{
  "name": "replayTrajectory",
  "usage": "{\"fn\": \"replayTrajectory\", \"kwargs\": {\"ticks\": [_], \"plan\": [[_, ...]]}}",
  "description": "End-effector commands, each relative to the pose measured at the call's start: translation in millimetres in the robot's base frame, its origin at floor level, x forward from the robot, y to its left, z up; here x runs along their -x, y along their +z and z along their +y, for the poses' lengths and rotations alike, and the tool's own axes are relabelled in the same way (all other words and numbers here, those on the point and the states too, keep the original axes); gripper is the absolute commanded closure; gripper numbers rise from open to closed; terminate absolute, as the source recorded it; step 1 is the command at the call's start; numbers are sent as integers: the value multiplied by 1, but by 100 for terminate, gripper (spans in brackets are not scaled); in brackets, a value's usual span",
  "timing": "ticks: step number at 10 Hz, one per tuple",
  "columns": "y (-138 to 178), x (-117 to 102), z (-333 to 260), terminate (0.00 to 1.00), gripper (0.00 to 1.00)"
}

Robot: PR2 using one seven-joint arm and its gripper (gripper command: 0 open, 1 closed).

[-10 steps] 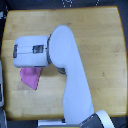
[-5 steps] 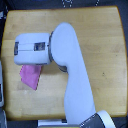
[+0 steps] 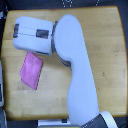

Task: Folding a cloth

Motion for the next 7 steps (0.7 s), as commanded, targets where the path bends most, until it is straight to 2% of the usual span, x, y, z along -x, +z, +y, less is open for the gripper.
{"fn": "replayTrajectory", "kwargs": {"ticks": [1,2,3,7], "plan": [[83,-25,-63,0,0],[97,-12,-84,0,0],[101,-13,-100,0,0],[89,-32,-209,0,0]]}}
